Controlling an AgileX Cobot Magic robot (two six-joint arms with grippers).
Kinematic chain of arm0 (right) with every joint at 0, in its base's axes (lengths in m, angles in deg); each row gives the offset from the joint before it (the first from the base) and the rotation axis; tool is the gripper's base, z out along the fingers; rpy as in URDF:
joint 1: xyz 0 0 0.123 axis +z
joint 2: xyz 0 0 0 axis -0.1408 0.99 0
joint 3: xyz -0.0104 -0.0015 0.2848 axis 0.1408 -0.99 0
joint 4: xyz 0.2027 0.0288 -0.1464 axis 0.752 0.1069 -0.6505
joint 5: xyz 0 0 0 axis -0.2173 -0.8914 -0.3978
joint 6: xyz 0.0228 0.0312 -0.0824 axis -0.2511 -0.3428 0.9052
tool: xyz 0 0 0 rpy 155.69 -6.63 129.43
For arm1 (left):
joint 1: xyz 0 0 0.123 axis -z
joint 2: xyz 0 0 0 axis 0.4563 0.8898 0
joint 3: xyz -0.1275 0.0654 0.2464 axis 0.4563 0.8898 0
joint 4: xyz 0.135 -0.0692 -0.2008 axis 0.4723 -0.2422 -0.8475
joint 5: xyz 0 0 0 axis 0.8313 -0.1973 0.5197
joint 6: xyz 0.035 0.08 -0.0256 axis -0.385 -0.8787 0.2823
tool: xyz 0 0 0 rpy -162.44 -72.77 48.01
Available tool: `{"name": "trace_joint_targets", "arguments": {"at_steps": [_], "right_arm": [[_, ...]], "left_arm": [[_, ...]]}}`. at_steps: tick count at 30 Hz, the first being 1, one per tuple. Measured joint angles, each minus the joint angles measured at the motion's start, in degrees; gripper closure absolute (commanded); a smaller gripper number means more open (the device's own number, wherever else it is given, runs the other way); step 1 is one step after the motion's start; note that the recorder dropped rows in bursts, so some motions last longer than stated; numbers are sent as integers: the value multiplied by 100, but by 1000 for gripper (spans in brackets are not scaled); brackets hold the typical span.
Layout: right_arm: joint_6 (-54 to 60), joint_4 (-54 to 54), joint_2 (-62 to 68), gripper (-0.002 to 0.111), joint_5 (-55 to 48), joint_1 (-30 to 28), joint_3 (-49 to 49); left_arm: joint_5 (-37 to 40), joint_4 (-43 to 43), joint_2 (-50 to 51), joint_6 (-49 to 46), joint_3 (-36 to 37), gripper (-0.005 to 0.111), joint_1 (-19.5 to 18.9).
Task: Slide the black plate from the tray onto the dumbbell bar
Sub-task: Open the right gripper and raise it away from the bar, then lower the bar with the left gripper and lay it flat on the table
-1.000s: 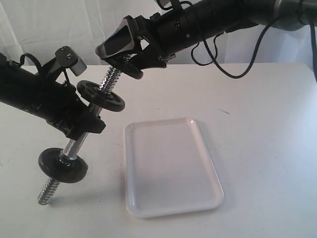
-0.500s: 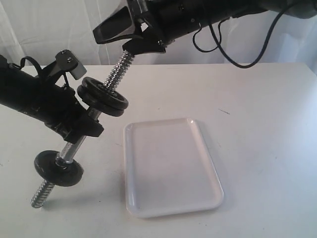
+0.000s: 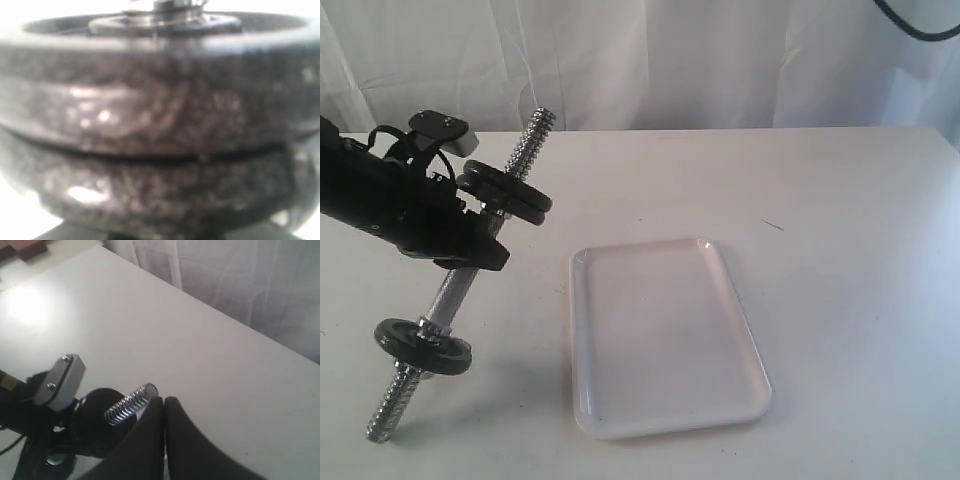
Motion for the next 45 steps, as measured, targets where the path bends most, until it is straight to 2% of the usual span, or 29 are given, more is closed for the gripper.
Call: {"name": "trace_joint_targets", "arguments": {"at_steps": [7,13,17,32,45], "right_arm": [[-873,-1116,0,108,-530,0,-53],[-1341,-1571,11,108,-775,0,-53],[-1424,-1607,11,108,-902,0,-53],[-1522,-1615,11,108,-1237,0,-53],[-1535,-1615,11,108,-1321,0,-53]], "left_arm": [[35,25,280,796,0,107,0],[22,34,409,1604,0,107,0],[-98,5,568,2253,0,107,0],[-527,-139,1074,3637,0,107,10],[-617,-147,1085,4397,0,107,10]]}}
